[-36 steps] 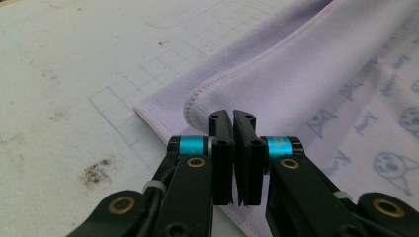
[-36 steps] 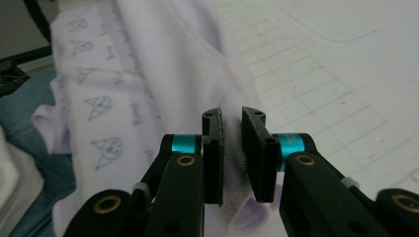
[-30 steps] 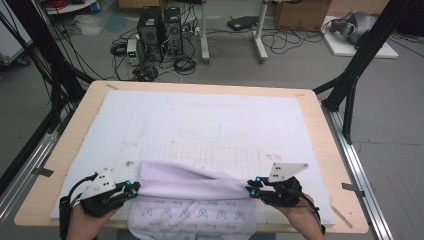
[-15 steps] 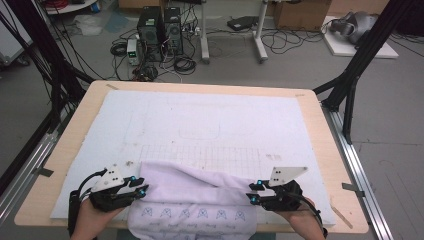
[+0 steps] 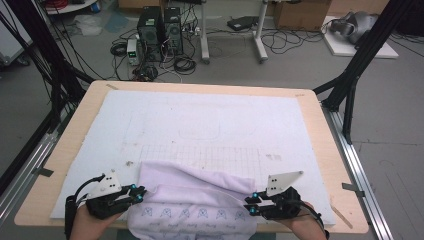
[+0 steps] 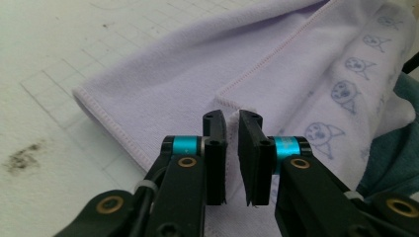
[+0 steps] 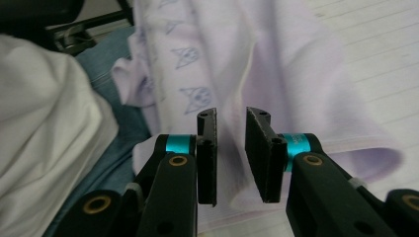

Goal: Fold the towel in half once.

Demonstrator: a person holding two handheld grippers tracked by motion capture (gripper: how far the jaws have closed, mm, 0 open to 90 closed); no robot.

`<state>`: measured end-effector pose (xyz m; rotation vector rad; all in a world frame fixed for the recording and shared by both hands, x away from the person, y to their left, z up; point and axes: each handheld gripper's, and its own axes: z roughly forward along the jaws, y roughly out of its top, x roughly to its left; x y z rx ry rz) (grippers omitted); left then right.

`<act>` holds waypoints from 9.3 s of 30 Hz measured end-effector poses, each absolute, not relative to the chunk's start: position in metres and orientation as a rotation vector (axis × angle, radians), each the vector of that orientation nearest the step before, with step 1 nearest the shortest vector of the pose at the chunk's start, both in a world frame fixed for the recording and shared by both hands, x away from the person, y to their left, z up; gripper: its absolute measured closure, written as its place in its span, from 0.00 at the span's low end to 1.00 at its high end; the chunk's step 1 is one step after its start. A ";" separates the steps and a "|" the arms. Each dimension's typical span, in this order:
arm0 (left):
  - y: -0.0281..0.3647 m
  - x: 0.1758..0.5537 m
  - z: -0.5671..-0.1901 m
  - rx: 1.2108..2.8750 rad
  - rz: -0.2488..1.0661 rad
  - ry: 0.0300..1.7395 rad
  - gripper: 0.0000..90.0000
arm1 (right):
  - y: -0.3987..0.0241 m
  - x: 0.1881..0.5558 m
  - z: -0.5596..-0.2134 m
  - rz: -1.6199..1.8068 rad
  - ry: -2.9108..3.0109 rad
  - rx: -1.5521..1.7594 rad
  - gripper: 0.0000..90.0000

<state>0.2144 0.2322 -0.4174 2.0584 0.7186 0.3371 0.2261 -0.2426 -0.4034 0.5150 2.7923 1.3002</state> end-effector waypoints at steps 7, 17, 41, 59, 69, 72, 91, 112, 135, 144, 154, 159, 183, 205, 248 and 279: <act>0.226 0.234 -0.417 2.050 0.336 0.738 0.77 | -0.241 0.238 -0.403 1.315 2.742 0.563 0.77; 0.219 0.216 -0.435 2.166 0.265 0.693 0.95 | -0.240 0.223 -0.420 1.248 2.846 0.507 0.94; 0.226 0.260 -0.414 2.064 0.331 0.757 0.65 | -0.239 0.262 -0.412 1.183 2.654 0.646 0.53; 0.224 0.317 -0.441 2.140 0.261 0.894 0.71 | -0.252 0.328 -0.433 1.189 2.684 0.897 0.63; 0.217 0.334 -0.428 2.100 0.341 0.890 0.92 | -0.242 0.339 -0.427 1.096 2.735 0.803 0.96; 0.213 0.354 -0.412 2.069 0.373 0.900 0.92 | -0.242 0.358 -0.412 1.092 2.701 0.845 0.96; 0.209 0.462 -0.271 1.997 0.660 0.915 0.88 | -0.255 0.451 -0.268 1.208 2.335 0.878 0.84; 0.221 0.385 -0.402 2.107 0.318 0.839 0.60 | -0.241 0.392 -0.400 1.209 2.578 0.941 0.61; 0.229 0.376 -0.421 2.136 0.327 0.906 1.00 | -0.241 0.379 -0.420 1.209 2.642 0.908 0.99; 0.221 0.347 -0.408 2.154 0.280 0.793 0.83 | -0.225 0.350 -0.412 1.222 2.750 0.796 0.83; 0.233 0.285 -0.422 2.134 0.294 0.736 0.77 | -0.221 0.292 -0.422 1.265 2.754 0.682 0.77; 0.242 0.266 -0.427 2.126 0.249 0.731 0.80 | -0.225 0.269 -0.434 1.251 2.770 0.659 0.74; 0.253 0.241 -0.435 2.157 0.265 0.696 0.98 | -0.237 0.256 -0.436 1.175 2.736 0.677 0.99; 0.240 0.303 -0.407 2.038 0.302 0.784 0.75 | -0.241 0.324 -0.407 1.296 2.640 0.786 0.79; 0.243 0.334 -0.403 2.078 0.399 0.853 0.97 | -0.239 0.354 -0.398 1.262 2.581 0.811 0.97; 0.262 0.229 -0.401 2.054 0.390 0.728 0.70 | -0.250 0.264 -0.392 1.378 2.642 0.644 0.69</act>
